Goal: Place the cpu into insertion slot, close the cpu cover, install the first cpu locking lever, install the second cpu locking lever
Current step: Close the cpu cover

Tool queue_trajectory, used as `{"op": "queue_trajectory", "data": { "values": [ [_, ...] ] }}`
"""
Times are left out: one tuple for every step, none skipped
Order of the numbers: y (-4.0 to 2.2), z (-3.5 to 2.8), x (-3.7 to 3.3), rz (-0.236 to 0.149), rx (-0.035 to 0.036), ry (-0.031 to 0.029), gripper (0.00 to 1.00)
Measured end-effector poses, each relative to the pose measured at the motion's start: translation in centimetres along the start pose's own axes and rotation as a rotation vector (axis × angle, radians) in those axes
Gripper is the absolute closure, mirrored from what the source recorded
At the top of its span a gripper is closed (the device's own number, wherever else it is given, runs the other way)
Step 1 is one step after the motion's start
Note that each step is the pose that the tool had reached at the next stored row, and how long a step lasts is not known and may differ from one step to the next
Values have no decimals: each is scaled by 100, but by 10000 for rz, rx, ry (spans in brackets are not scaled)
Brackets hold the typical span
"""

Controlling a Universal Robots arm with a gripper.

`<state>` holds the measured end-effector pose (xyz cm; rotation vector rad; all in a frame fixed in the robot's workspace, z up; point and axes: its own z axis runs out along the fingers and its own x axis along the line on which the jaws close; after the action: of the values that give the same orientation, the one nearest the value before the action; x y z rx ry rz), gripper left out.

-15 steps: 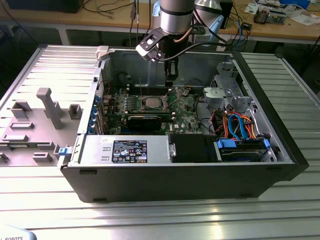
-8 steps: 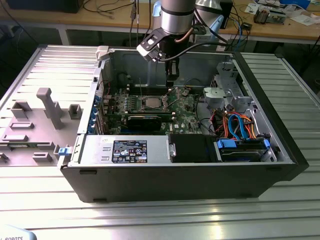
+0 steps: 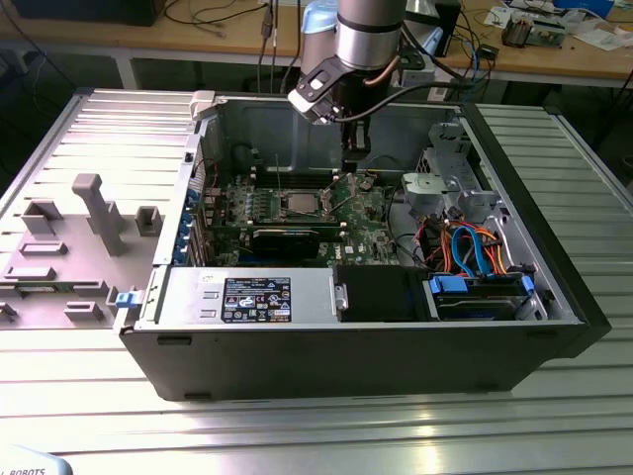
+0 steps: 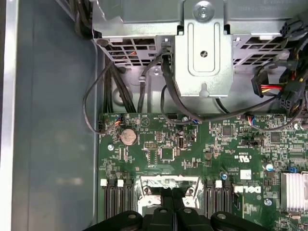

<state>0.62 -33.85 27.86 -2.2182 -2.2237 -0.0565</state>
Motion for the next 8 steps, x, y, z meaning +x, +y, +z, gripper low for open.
{"op": "queue_trajectory", "data": {
  "values": [
    [11, 0, 0, 0, 0, -1, 89],
    [29, 2, 0, 1, 0, -1, 89],
    [33, 2, 0, 0, 0, -1, 89],
    [36, 2, 0, 1, 0, 0, 89],
    [36, 2, 0, 2, 0, -1, 89],
    [36, 2, 0, 2, 0, 0, 89],
    [37, 2, 0, 1, 0, -1, 89],
    [37, 2, 0, 1, 0, -1, 89]
  ]
}}
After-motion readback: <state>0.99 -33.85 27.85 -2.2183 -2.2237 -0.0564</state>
